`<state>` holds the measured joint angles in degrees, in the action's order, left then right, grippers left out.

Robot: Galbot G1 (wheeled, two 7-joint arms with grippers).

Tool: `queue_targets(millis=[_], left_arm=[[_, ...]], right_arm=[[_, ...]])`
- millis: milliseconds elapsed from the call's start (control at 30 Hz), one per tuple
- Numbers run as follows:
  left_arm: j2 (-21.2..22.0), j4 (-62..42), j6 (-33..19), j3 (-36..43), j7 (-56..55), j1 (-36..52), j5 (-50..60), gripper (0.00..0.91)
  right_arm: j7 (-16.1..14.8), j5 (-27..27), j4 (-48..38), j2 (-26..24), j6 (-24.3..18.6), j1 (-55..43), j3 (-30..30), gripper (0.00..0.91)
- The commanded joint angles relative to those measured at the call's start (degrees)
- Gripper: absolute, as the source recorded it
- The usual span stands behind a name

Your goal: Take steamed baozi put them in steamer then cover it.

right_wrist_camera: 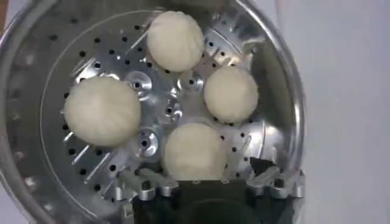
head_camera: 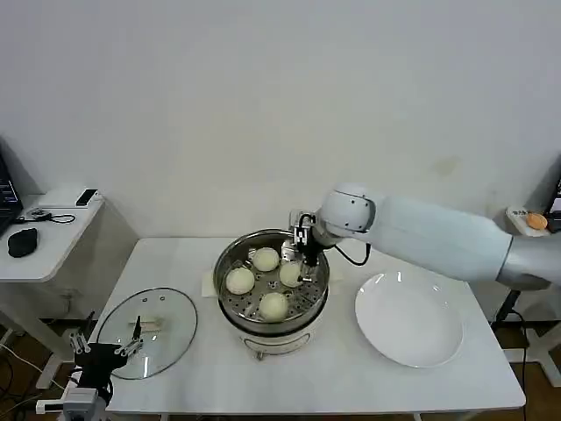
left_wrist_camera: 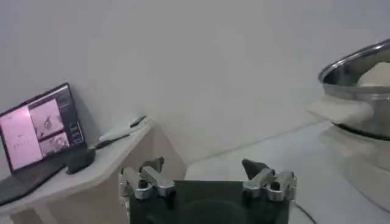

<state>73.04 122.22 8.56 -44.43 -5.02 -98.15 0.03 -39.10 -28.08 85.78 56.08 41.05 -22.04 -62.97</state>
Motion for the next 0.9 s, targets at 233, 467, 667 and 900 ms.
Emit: queue_targets(millis=[233, 467, 667, 900], left_arm=[[0.0, 0.2, 0.0, 0.3, 0.0, 0.1, 0.6, 0.907], [0.3, -2.2, -1.6, 0.0, 0.2, 0.8, 2.0, 0.907], [-0.8, -5.0, -2.2, -0.3, 0.0, 0.9, 6.5, 0.907], [-1.9, -9.2, -3.4, 0.6, 0.5, 1.4, 20.7, 0.907]], right_arm=[[26.2, 0.5, 15.6, -13.7, -11.2, 27.7, 28.4, 0.907], [32.5, 11.8, 18.8, -10.6, -24.0, 61.4, 58.2, 0.907], [32.1, 20.4, 23.4, -1.1, -34.5, 85.1, 83.1, 0.907], [28.1, 24.7, 24.6, 13.5, -47.6, 100.6, 100.2, 0.907]])
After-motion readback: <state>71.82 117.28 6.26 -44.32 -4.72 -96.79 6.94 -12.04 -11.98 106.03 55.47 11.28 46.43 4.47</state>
